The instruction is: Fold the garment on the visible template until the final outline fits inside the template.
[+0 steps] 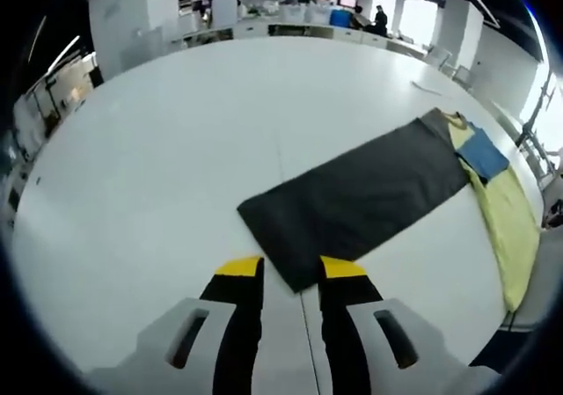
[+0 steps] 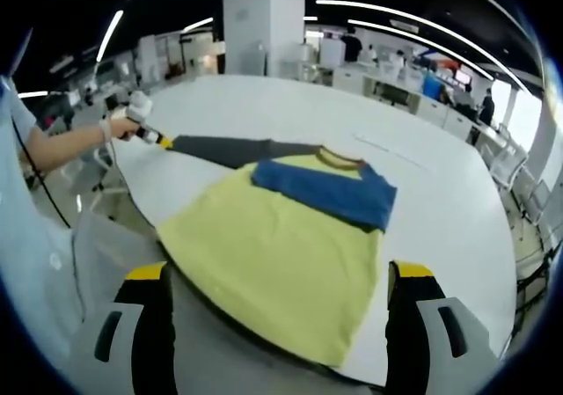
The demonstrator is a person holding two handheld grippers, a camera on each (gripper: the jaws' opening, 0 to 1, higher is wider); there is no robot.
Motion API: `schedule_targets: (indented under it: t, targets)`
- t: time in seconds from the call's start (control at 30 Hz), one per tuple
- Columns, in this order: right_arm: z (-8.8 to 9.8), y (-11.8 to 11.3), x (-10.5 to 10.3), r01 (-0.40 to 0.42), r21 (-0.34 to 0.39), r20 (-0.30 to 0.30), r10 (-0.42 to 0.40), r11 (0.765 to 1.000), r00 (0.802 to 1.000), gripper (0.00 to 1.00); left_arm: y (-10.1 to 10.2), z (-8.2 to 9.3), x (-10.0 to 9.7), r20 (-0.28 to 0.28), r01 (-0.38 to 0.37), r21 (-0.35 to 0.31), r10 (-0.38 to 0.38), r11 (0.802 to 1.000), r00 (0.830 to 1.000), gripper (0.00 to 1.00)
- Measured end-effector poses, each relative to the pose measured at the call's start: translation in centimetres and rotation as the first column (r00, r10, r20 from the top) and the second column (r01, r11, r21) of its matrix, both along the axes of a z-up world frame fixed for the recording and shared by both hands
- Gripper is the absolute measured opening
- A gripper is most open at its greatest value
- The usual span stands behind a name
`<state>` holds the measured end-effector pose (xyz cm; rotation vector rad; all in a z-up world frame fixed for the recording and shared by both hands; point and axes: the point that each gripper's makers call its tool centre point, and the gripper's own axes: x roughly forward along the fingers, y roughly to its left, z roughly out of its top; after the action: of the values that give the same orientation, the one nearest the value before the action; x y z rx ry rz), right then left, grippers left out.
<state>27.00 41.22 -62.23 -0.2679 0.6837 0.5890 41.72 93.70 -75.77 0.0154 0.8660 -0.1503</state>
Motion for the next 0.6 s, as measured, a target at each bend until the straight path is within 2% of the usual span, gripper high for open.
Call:
schedule_targets:
  t: [0.1, 0.17, 0.6]
  targets:
    - [-0.03, 0.17, -0.01, -0.003, 0.001, 0.0, 0.003, 1.0, 1.0, 1.0, 0.27, -0.36, 0.12, -0.009, -0.003, 0.022, 0.003, 1.0, 1.0, 0.21]
    - [0.34, 0.29, 0.21, -0.001, 0.004, 0.021, 0.001, 1.0, 1.0, 1.0, 0.32, -0.44, 0.12, -0.014, 0.002, 0.027, -0.002, 1.0, 1.0, 0.2]
    - [0.71, 0.64, -0.09, 0.002, 0.002, 0.027, -0.002, 1.0, 1.0, 1.0, 0.64, -0.84, 0.26, -0.028, -0.01, 0.021, 0.011, 1.0, 1.0, 0.2]
